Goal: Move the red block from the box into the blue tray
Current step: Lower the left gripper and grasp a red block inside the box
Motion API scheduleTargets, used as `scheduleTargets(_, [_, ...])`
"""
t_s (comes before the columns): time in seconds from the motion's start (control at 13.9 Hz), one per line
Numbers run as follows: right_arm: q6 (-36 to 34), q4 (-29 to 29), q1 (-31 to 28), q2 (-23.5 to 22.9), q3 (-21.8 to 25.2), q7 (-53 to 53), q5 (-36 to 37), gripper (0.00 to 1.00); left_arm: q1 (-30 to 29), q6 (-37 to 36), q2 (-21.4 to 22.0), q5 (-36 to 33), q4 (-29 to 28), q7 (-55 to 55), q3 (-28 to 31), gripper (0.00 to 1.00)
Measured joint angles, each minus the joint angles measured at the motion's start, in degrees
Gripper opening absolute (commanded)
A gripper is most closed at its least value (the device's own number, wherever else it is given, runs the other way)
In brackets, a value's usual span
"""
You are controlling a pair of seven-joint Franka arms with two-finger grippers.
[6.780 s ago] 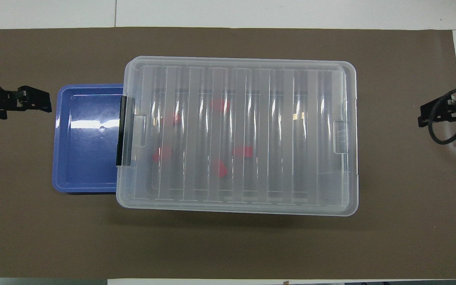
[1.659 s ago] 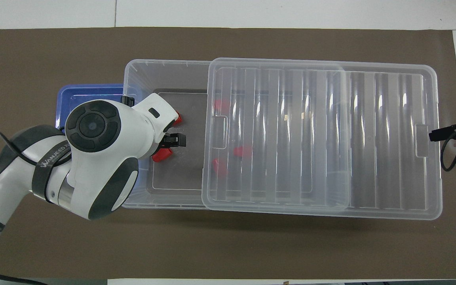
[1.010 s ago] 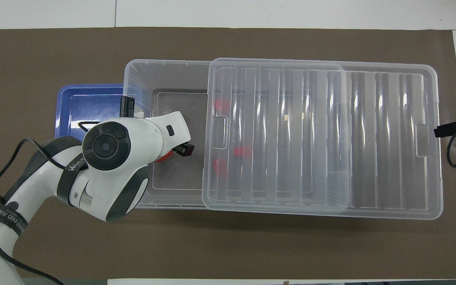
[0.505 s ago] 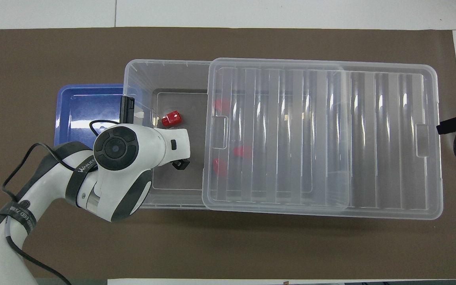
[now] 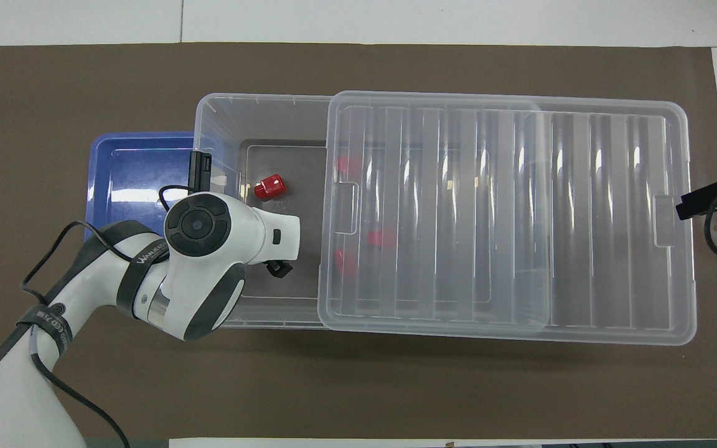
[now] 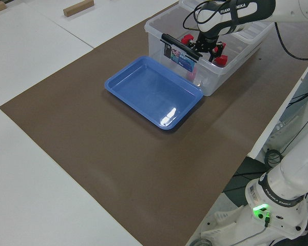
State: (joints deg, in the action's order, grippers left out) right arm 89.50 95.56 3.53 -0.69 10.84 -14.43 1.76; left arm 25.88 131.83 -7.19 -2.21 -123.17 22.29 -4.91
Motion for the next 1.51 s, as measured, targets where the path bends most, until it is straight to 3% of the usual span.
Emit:
scheduleTargets(0.43, [-1.31,-0.01,0.00,0.01,-0.30,2.01,-0.07,1.00,0.00,0.03,-2.67,-0.09,-0.02,2.95,0.03,1.00])
scheduleTargets(1.01, [-2.72,-0.07,0.00,0.26,-1.12,3.94,-0.12,1.00,0.12,0.03,-2.84,-1.42,-0.02,3.31,-0.19,1.00])
scheduleTargets(1.3, [-2.79,-0.13,-0.04,0.70,-1.12,3.97,-0.12,1.00,0.13,0.11,-2.86,-1.51,-0.02,3.36,-0.23,0.95])
scheduleTargets(1.44, [-2.84,-0.13,-0.04,0.89,-1.12,3.97,-0.12,1.00,0.14,0.12,-3.04,-1.54,-0.04,3.39,-0.25,0.81])
scheduleTargets(1.51, [-2.84,-0.13,-0.06,0.92,-1.12,3.97,-0.12,1.00,0.20,0.12,-3.38,-1.55,-0.06,3.41,-0.28,0.53])
